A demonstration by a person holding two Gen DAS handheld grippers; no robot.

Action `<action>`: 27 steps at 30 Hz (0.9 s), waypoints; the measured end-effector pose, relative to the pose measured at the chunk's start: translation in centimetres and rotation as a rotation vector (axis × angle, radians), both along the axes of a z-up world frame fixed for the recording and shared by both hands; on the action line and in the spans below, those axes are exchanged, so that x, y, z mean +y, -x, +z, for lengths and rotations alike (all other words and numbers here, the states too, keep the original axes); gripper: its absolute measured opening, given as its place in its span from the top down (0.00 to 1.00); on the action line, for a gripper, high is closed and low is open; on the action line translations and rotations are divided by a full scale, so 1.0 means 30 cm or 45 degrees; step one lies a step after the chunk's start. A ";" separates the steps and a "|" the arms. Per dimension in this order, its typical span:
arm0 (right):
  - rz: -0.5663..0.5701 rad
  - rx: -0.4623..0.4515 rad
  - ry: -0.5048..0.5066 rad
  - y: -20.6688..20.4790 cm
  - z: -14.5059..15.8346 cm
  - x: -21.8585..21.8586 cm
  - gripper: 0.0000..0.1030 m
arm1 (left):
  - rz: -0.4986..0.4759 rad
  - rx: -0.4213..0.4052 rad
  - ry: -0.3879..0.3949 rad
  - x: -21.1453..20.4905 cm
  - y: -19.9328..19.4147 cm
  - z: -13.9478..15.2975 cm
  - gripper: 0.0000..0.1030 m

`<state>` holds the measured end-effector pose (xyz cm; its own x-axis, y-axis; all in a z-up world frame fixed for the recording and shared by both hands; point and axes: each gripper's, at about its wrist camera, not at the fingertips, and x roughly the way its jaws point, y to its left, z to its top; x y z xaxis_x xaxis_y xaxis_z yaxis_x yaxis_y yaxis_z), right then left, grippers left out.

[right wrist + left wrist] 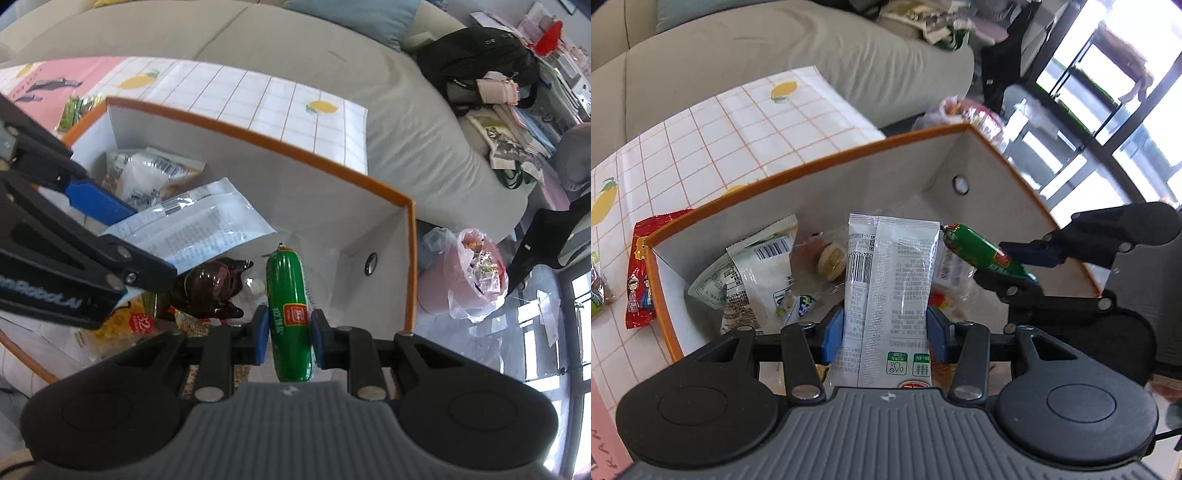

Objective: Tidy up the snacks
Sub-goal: 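Lower both items into the orange box and open both grippers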

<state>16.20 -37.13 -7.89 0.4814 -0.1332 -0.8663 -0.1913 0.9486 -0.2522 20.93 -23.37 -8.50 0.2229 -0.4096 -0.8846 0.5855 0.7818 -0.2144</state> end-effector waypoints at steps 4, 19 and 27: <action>0.017 0.037 0.036 -0.020 -0.034 0.002 0.79 | 0.010 0.033 -0.083 -0.018 -0.016 -0.037 0.48; 0.073 0.109 0.128 -0.073 -0.093 0.019 0.80 | 0.013 0.121 -0.208 -0.032 -0.019 -0.101 0.42; 0.079 0.117 0.127 -0.076 -0.087 0.030 0.64 | 0.012 0.077 -0.190 -0.001 -0.008 -0.049 0.30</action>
